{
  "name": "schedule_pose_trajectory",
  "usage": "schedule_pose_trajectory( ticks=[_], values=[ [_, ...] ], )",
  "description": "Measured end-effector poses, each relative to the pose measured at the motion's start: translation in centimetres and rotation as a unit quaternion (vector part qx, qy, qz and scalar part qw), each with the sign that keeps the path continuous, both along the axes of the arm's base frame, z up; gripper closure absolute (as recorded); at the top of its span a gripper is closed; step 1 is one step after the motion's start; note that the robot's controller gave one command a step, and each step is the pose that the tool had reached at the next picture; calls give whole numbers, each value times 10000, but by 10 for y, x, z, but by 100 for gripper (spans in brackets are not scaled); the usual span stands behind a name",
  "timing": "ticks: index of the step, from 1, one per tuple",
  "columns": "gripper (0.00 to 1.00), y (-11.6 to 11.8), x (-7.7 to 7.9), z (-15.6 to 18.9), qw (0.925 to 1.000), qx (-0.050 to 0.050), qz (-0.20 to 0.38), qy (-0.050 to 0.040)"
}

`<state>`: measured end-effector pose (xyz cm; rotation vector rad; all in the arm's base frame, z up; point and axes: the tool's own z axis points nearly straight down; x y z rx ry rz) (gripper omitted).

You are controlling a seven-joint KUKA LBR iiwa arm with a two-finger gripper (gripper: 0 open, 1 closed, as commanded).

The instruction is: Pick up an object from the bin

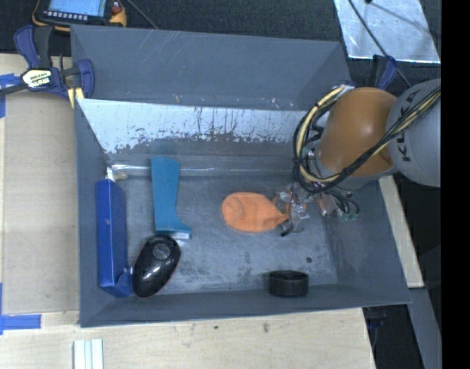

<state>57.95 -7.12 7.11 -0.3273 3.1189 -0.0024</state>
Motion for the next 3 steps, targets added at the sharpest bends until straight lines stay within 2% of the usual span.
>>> schedule_pose_trajectory(
  ticks=[1,2,3],
  values=[
    [100,0,0,0,10000,0,-2,0],
    [100,1,5,96,10000,5,-12,12],
    [100,1,5,96,10000,5,-13,12]
  ],
)
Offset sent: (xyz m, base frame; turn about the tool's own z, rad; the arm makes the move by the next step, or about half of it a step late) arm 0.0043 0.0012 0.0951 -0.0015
